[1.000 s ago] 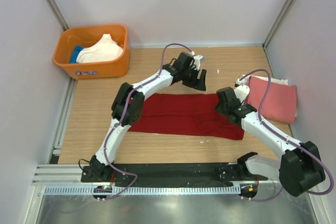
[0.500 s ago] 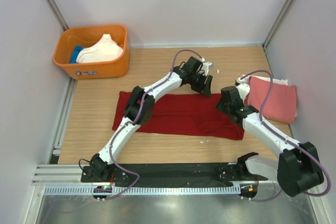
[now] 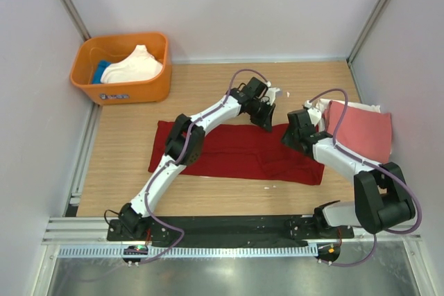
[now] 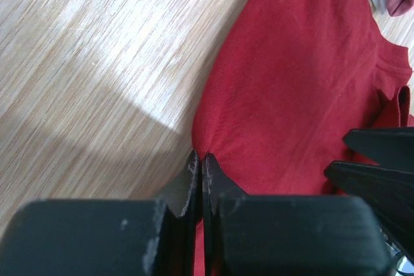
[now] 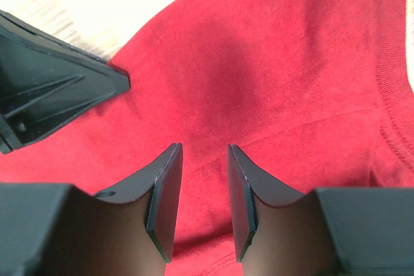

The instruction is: Fold and stack the t-shirts

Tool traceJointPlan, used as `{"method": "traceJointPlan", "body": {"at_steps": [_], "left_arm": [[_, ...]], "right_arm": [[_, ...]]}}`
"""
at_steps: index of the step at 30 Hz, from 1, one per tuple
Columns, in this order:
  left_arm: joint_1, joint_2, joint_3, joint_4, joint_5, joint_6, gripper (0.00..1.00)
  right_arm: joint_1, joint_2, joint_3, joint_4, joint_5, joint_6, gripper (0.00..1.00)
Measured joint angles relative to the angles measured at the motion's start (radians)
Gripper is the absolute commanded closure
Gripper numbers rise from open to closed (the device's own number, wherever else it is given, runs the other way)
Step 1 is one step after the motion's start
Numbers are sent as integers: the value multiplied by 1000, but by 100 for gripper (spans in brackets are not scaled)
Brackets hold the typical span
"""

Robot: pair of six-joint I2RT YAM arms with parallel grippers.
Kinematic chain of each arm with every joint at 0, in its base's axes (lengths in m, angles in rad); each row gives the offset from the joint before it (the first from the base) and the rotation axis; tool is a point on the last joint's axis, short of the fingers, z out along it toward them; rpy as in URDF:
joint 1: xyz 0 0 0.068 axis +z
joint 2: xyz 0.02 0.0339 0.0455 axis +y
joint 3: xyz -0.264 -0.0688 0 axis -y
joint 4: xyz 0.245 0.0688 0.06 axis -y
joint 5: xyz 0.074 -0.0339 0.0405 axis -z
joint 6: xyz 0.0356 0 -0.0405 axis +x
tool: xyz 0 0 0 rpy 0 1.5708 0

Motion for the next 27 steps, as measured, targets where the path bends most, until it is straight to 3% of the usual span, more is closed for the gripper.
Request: {"method": "traceJointPlan", "body": {"at_steps": [15, 23, 27], "left_arm": [[19, 0, 1, 55, -119, -100, 100], [126, 0, -5, 98, -222, -164, 100], [195, -38, -77, 149, -264, -192, 100]], "right_arm": [[0, 37, -39, 4, -21, 8, 60], [0, 36, -39, -11, -20, 8, 60], [0, 36, -39, -25, -16, 8, 60]]}}
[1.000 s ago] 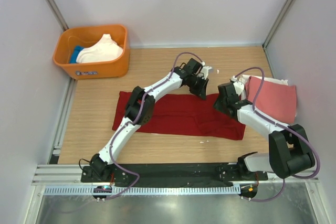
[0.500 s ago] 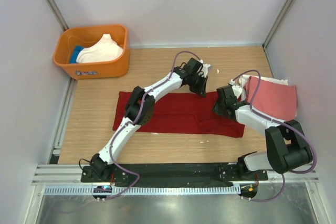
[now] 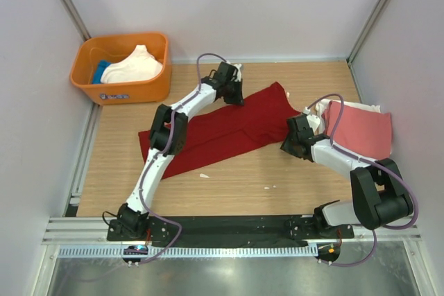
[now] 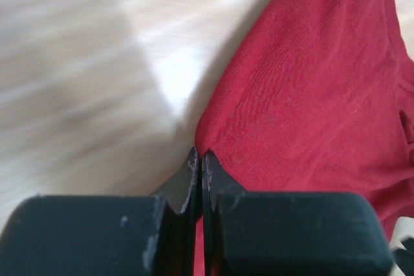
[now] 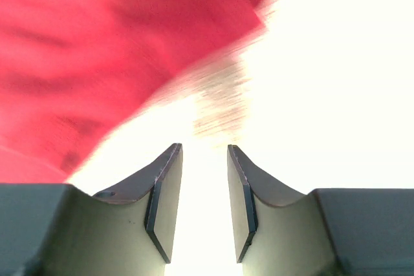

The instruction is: Fold and stack the t-shirts

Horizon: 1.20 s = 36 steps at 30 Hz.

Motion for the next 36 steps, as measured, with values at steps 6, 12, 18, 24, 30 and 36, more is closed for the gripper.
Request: {"method": "traceJointPlan", "body": {"at_steps": [6, 12, 18, 24, 30, 36], "left_arm": [[74, -61, -108, 47, -46, -16, 100], [70, -67, -113, 51, -84, -14, 100], [68, -68, -113, 51, -101, -14, 100], [70, -68, -113, 51, -103, -14, 100], [74, -68, -112, 50, -104, -14, 100], [77, -68, -112, 49, -105, -13, 100]], "right_arm": [[0, 4, 20, -16, -4, -5, 52], [2, 94, 156, 15, -80, -30, 55], [42, 234, 275, 47, -168, -45, 68], [89, 287, 292, 51, -196, -38, 67], [120, 317, 319, 57, -199, -26, 66], [129, 357, 328, 65, -195, -8, 92]]}}
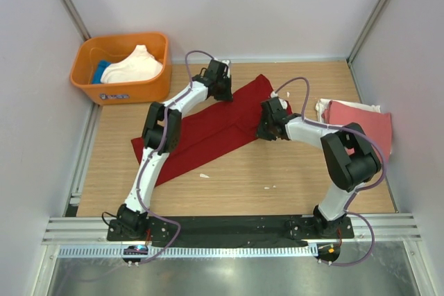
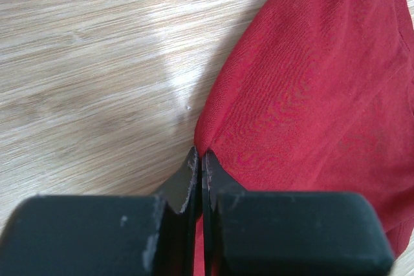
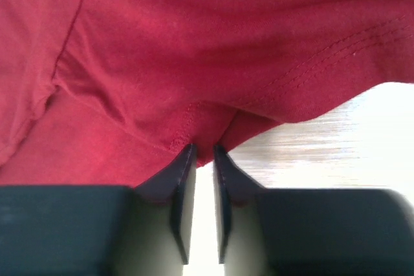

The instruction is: Fold and stack the t-shirts

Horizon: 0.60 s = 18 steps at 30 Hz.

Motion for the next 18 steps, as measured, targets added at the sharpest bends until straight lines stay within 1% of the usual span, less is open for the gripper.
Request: {"method": "traceJointPlan", "body": {"at_steps": [1, 7, 18], "left_arm": [[0, 0, 0, 0, 0, 1, 100], [0, 0, 0, 0, -1, 3, 100], [18, 0, 14, -21, -37, 2, 100]], "right_arm": [[0, 6, 2, 1, 1, 0, 99], [19, 10, 6, -8, 41, 19, 99], [118, -44, -14, -77, 154, 78, 99]]}}
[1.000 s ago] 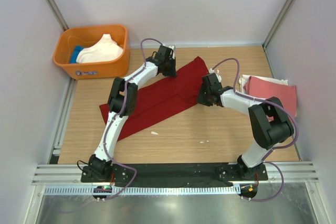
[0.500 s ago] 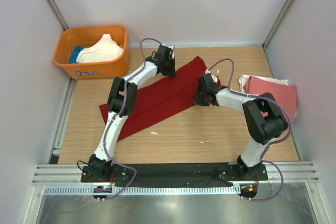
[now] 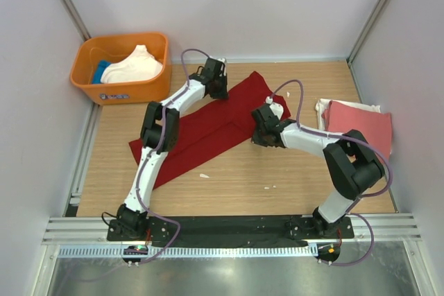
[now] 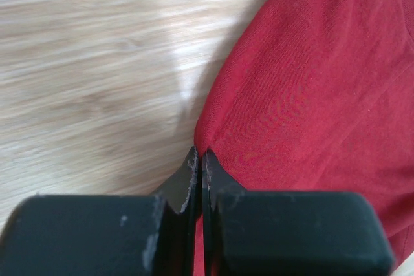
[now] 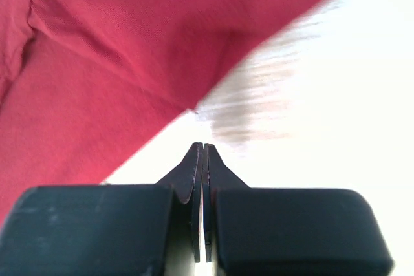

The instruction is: Fold and stack the t-shirts

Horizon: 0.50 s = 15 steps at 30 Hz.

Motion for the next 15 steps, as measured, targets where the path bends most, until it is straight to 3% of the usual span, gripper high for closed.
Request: {"method": "traceJointPlan", "body": {"at_steps": [2, 5, 6, 15], "left_arm": [[7, 0, 2, -4, -10, 0, 100], [16, 0, 4, -8, -21, 0, 100], [19, 0, 4, -9, -22, 0, 100], [27, 0, 4, -9, -22, 0, 100]], "right_arm": [[7, -27, -20, 1, 19, 9, 98], [9, -59, -48, 0, 42, 27, 68], [9, -64, -51, -2, 48, 30, 65], [2, -8, 29, 10, 67, 19, 58]]}}
